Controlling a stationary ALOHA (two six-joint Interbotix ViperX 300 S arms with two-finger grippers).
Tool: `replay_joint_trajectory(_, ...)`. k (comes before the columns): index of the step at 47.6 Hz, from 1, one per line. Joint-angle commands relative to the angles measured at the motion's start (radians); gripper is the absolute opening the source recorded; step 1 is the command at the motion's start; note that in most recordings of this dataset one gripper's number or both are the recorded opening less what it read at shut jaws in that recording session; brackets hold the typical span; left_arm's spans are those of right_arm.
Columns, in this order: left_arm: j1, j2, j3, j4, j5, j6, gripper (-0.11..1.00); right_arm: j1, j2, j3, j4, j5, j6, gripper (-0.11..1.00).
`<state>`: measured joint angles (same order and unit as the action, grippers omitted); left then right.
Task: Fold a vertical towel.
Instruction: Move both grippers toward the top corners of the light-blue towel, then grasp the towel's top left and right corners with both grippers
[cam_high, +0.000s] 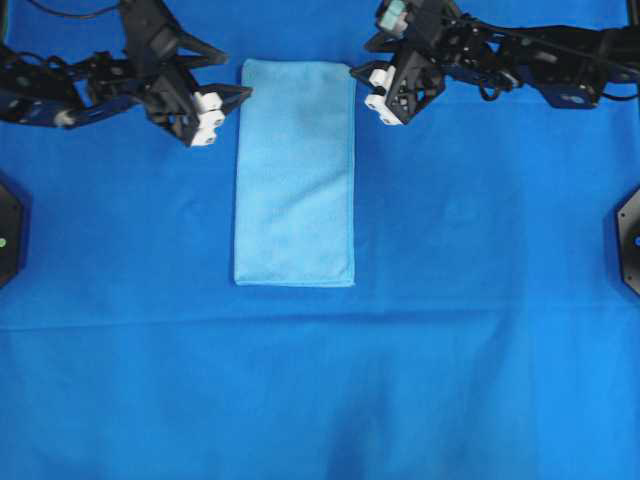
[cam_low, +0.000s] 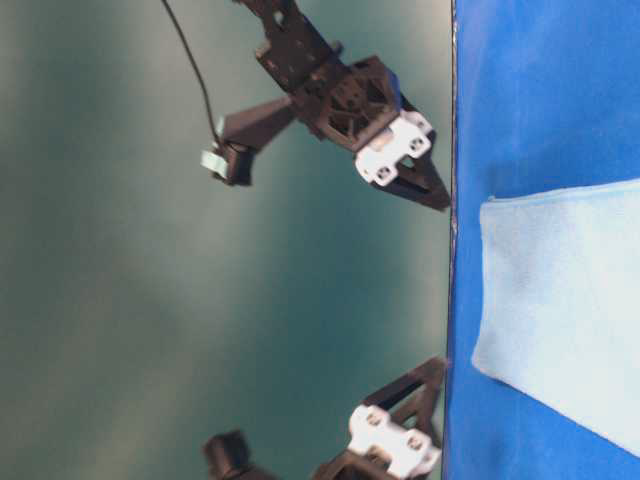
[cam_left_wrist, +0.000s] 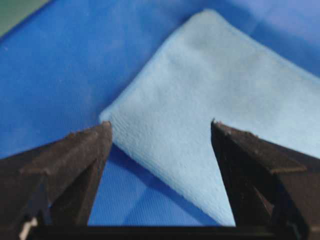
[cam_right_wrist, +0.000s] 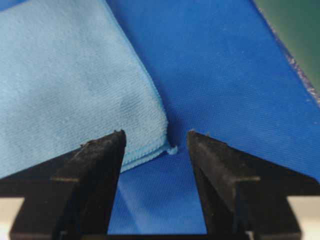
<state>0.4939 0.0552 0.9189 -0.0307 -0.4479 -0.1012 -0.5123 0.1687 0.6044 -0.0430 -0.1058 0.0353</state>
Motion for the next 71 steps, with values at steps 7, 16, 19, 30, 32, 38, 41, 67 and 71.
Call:
replay_joint_trajectory(7,0.009,0.101,-0.063,-0.002,-0.038,0.002,0.76,-0.003,0.055,-0.046,-0.002,-0.021,-0.002,0.57)
replay_joint_trajectory(16,0.021,0.144,-0.086,-0.002,-0.04,0.002,0.76,-0.015,0.097,-0.069,0.0,-0.029,-0.002,0.57)
replay_joint_trajectory(19,0.026,0.15,-0.089,-0.002,-0.041,0.002,0.76,-0.017,0.104,-0.074,0.0,-0.034,-0.002,0.57)
replay_joint_trajectory(30,0.035,0.164,-0.092,-0.002,-0.041,0.002,0.75,-0.017,0.135,-0.08,0.0,-0.049,0.0,0.56)
replay_joint_trajectory(32,0.035,0.167,-0.094,0.0,-0.041,0.002,0.74,-0.017,0.141,-0.08,0.002,-0.048,0.0,0.55)
replay_joint_trajectory(38,0.037,0.178,-0.101,-0.002,-0.037,0.005,0.65,-0.017,0.146,-0.078,-0.002,-0.038,0.0,0.43)
replay_joint_trajectory(41,0.037,0.184,-0.103,-0.002,-0.037,0.008,0.5,-0.017,0.146,-0.074,-0.002,-0.029,-0.002,0.28)
replay_joint_trajectory(67,0.051,0.178,-0.114,0.0,-0.008,0.034,0.02,-0.026,0.143,-0.08,-0.017,-0.032,-0.002,0.05)
replay_joint_trajectory(71,0.063,0.175,-0.129,0.0,-0.006,0.037,0.02,-0.034,0.138,-0.081,-0.017,-0.034,0.0,0.05)
